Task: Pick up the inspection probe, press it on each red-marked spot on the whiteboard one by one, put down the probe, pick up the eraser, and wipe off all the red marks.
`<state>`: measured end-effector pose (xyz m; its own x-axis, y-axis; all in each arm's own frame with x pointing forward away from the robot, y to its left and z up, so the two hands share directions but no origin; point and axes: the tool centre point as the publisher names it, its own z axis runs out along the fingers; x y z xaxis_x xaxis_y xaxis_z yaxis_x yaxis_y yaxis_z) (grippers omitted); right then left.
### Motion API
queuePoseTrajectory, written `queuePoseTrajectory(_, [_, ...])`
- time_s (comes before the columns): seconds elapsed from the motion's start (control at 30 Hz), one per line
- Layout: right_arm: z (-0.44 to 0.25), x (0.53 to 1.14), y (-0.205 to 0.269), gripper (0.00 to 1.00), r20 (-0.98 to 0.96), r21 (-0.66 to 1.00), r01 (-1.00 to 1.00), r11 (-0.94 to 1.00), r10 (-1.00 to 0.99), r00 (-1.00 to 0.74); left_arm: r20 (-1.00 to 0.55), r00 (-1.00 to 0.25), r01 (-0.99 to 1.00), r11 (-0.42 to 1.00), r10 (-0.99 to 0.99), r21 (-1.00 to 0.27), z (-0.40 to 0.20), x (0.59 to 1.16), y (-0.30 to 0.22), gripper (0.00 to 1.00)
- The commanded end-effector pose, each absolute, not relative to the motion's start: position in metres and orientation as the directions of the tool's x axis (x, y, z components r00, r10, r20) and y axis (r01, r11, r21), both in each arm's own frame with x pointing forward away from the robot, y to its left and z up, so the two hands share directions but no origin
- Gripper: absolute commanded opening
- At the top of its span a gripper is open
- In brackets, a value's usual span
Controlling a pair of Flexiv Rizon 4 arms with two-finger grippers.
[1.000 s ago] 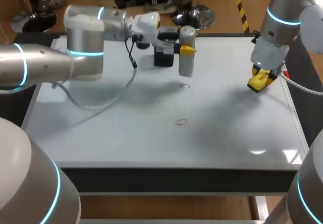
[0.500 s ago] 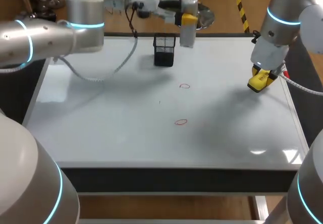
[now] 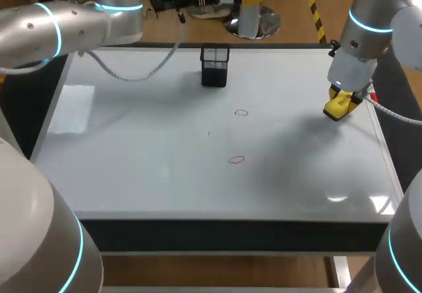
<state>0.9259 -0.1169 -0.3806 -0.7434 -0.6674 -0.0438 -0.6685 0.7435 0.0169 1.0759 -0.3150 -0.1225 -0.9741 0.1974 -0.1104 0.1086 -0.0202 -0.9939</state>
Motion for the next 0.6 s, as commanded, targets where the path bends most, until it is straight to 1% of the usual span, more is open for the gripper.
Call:
queuePoseTrajectory(0.03, [-0.38, 0.926, -0.117, 0.0, -0.041, 0.016, -0.67, 0.743, -0.669, -0.742, -0.104, -0.951, 0.103, -0.018, 0.291, -0.995, -0.125, 1.09, -0.321, 0.0])
queuePoseTrajectory(0.3, [-0.38, 0.926, -0.117, 0.0, -0.041, 0.016, -0.67, 0.743, -0.669, -0.742, -0.066, -0.957, 0.059, -0.035, 0.282, -0.998, -0.131, 1.102, -0.324, 0.0])
queuePoseTrajectory(0.6, [-0.38, 0.926, -0.117, 0.0, -0.041, 0.016, -0.67, 0.743, -0.669, -0.742, -0.048, -0.962, 0.044, -0.019, 0.27, -0.999, -0.131, 1.109, -0.325, 0.0])
